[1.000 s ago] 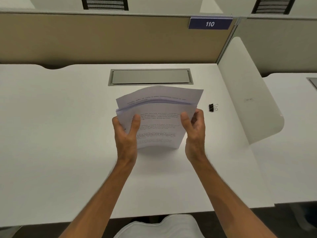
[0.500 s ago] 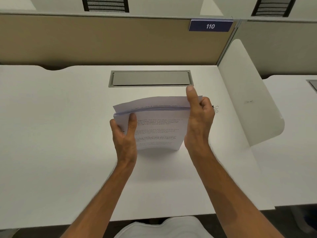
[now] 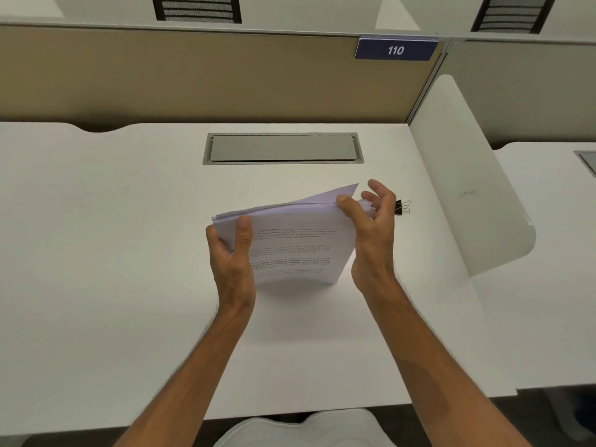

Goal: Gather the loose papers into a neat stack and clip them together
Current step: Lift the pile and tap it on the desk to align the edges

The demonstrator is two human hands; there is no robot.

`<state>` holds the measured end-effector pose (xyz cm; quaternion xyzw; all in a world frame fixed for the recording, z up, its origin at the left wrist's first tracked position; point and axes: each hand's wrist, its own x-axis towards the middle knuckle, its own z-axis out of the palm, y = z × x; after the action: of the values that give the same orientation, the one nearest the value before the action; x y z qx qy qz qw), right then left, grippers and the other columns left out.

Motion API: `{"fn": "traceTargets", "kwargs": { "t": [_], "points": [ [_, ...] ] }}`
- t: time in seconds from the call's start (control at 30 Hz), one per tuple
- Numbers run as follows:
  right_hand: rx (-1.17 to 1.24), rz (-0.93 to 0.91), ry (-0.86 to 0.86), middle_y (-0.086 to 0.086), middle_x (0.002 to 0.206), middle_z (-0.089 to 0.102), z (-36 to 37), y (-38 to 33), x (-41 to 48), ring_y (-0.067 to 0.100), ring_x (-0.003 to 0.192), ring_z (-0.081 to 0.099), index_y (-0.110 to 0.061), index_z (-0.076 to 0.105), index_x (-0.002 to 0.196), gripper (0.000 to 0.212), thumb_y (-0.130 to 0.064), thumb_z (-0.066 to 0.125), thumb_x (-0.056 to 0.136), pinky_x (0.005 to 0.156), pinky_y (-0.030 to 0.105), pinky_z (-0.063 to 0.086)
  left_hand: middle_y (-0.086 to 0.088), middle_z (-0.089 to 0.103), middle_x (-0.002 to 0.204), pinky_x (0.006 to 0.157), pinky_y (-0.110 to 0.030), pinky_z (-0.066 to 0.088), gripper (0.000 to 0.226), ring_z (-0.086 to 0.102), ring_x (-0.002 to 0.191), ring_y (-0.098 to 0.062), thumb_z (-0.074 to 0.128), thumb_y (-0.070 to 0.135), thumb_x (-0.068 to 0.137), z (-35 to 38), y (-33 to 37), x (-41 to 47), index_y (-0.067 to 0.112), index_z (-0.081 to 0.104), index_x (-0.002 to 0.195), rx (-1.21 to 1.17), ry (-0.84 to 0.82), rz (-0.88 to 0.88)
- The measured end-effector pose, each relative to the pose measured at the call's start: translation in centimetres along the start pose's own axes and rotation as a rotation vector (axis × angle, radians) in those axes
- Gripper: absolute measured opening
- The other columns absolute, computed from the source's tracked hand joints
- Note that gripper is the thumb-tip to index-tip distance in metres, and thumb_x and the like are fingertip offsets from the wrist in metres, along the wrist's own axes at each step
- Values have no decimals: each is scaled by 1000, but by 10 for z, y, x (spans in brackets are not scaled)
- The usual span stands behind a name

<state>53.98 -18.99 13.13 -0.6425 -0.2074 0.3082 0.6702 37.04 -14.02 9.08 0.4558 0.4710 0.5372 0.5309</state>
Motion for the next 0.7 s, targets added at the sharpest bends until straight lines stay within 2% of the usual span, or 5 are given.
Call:
{"fn": "traceTargets", "kwargs": {
  "t": [0.1, 0.33, 0.43, 0.57, 0.7],
  "points": [
    [-24, -3, -170, -6, 136, 54, -8, 2, 4, 12, 108, 61, -32, 50, 135, 61, -47, 66, 78, 71, 17, 51, 26, 66, 84, 66, -16, 53, 33, 65, 80, 4, 56, 65, 84, 0, 0, 1, 40, 53, 105, 3, -2, -5],
    [78, -46, -312, 3, 100, 70, -18, 10, 6, 15, 88, 67, -9, 64, 113, 45, -40, 75, 81, 70, 20, 53, 22, 65, 80, 65, -15, 51, 46, 64, 75, 2, 57, 76, 79, 4, 7, 3, 34, 53, 97, -37, 30, -31],
    [69, -59, -320, 0, 97, 72, -21, 14, 5, 14, 87, 68, -14, 65, 109, 44, -36, 82, 74, 71, 21, 54, 21, 62, 74, 58, -14, 49, 57, 60, 68, 2, 54, 85, 73, 8, 12, 6, 32, 51, 91, -11, 87, -35],
    [-45, -77, -353, -5, 98, 75, -28, 21, 5, 12, 90, 70, -29, 68, 105, 43, -31, 88, 66, 71, 21, 56, 19, 62, 73, 56, -16, 48, 50, 59, 63, 4, 51, 78, 76, 10, 15, 12, 30, 52, 90, 30, 136, -53],
    [-121, -85, -336, -5, 104, 75, -34, 28, 8, 17, 97, 70, -37, 69, 106, 37, -24, 83, 74, 76, 23, 56, 14, 55, 78, 57, -14, 44, 41, 54, 64, 3, 49, 69, 80, 10, 17, 12, 29, 50, 88, 32, 156, -24]
  ]
}}
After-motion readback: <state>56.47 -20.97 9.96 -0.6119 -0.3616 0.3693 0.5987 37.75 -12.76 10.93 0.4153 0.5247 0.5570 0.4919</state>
